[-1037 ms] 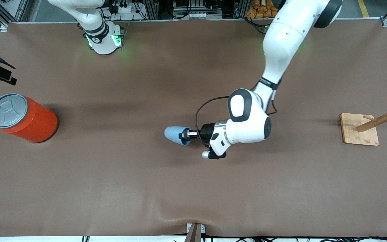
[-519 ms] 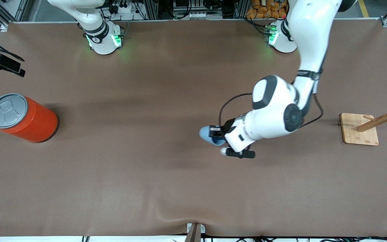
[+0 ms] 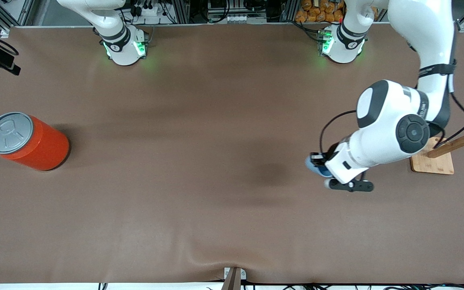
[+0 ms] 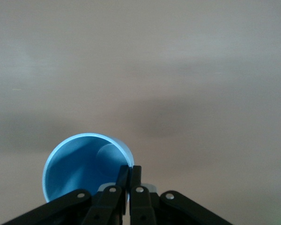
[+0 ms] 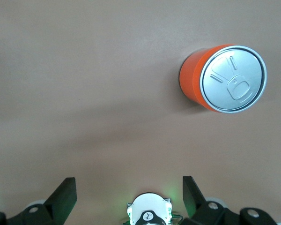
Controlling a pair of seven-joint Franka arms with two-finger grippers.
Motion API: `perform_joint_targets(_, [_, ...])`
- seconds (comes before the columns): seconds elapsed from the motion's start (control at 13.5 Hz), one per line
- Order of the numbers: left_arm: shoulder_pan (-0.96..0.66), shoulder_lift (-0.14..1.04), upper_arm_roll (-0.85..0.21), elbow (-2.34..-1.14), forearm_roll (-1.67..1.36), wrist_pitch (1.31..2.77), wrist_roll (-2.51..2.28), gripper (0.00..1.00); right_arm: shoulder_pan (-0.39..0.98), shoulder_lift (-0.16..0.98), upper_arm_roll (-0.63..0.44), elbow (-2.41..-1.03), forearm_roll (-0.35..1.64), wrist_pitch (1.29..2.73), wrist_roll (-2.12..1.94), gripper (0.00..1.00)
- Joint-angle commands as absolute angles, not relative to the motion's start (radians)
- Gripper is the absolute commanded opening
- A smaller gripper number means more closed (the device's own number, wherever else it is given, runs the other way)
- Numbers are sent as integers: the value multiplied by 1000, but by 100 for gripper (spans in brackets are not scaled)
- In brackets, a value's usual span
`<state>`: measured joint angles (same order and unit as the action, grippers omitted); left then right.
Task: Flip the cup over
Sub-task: 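Lift the cup with the left gripper and rotate it upright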
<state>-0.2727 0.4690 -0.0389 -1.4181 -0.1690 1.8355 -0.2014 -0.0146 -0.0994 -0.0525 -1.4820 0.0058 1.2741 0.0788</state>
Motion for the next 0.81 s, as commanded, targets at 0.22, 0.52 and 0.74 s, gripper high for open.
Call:
perform_joint_targets(0.22, [-164,354,-48,-1681,-23,1986,-155,0,3,-112,-35,-1477,-6,1262,101,100])
perform_joint_targets(0.52, [-57,336,-51,-1853,-23,2167,-3,0,5,-112,-12,-1477,-8,1270,103,100])
perform_joint_targets(0.74, [-61,330,-51,-1910,-25,2236,-27,0,5,-112,6,-1477,-9,1270,104,100])
